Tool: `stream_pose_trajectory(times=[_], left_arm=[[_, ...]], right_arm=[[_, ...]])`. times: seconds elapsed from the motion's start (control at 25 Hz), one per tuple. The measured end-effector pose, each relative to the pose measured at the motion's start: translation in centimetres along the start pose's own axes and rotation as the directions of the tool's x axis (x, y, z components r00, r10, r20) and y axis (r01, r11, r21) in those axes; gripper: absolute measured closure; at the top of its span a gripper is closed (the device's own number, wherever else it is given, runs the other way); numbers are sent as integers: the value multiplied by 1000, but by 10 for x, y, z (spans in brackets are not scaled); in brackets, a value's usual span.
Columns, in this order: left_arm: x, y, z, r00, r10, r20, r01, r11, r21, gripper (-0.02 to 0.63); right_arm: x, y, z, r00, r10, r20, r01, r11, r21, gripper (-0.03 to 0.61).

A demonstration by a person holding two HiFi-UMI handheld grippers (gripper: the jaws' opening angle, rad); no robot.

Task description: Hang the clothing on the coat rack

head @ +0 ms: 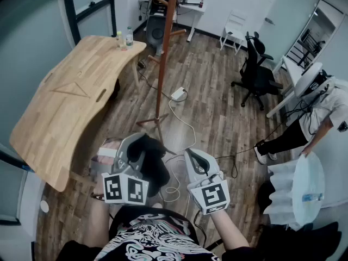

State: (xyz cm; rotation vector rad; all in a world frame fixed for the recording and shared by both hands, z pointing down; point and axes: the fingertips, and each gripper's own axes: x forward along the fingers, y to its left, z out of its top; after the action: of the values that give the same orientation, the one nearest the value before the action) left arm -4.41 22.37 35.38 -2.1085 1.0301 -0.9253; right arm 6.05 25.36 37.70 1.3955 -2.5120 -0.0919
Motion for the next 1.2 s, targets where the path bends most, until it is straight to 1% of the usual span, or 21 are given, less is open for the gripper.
stream_pose_trajectory(times=[0.12,0.24,0.44,0.56,0.68,0.84,0.96,1.2], left_arm=[[-11,-22,11,1000,5,-17,-4,1000,19,591],[-19,-32,26,1000,6,-8,-6,1000,27,591],[-27,-33,32,1000,15,14,-15,999,32,591],[-27,-41,28,1000,12,-8,-11,999,45,591],[-23,-42,23,1000,6,-16,-5,998,61,589],[-23,-44,21,1000,6,-20,-5,998,59,589],[-22,-40,19,999,16,-28,-14,998,58,589],[-17,-30,6,998,30,-55,-28,999,34,589]], right_arm=[[-10,17,5,998,55,14,-54,997,-58,580],[-19,19,13,996,77,35,-74,995,-74,580],[-23,23,11,997,65,43,-62,995,-79,580],[-25,30,5,997,49,65,-41,993,-113,580],[-24,33,4,998,25,64,-16,991,-131,580],[-30,33,2,999,8,43,-3,993,-118,580],[-35,30,1,999,0,44,5,993,-119,580],[-40,27,0,999,-13,36,18,993,-116,580]])
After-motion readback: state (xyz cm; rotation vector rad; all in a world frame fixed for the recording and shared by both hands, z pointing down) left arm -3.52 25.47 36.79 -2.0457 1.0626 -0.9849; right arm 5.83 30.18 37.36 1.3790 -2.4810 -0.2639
